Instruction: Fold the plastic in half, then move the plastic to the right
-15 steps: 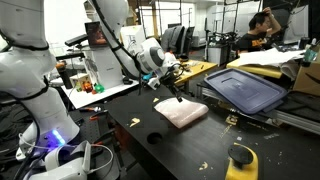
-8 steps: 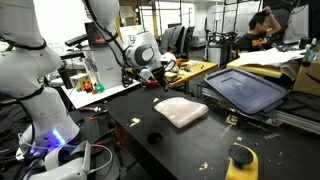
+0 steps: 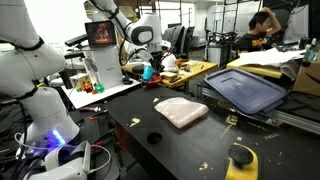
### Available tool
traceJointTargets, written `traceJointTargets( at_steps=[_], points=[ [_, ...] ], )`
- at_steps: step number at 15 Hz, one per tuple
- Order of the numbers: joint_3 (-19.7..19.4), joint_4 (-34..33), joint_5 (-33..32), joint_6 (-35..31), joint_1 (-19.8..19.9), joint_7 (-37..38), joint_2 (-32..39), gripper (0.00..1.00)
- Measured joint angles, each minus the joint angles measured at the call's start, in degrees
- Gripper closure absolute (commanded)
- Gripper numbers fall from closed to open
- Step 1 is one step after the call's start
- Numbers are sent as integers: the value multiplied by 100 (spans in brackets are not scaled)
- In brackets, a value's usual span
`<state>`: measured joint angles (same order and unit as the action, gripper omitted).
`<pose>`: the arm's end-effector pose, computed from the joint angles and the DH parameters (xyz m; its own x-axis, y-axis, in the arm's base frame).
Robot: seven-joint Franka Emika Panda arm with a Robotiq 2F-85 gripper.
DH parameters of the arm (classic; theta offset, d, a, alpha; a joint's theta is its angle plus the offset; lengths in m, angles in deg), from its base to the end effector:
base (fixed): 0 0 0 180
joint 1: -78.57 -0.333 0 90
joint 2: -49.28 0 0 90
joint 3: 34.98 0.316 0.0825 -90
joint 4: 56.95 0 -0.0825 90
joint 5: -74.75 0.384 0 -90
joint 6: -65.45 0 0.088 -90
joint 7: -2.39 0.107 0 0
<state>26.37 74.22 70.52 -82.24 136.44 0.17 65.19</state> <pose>0.5413 0.0314 0.3081 0.9801 0.1056 0.1683 0.1369 -0.9729 -0.1865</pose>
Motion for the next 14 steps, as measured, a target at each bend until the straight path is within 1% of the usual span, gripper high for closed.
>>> traceJointTargets(
  at_steps=[3,4,5,7,9,14],
  points=[
    [395,-382,260,852,325,-202,-184,100],
    [318,-510,490,1097,247,-355,-291,100],
    [73,-644,787,1333,29,-605,-450,100],
    [-566,-896,1134,1814,-561,-909,-767,100],
    [-1407,-1139,1203,2315,-1357,-1001,-1019,100],
    [-3760,-1596,1124,3286,-3643,-1002,-1279,100]
  ],
)
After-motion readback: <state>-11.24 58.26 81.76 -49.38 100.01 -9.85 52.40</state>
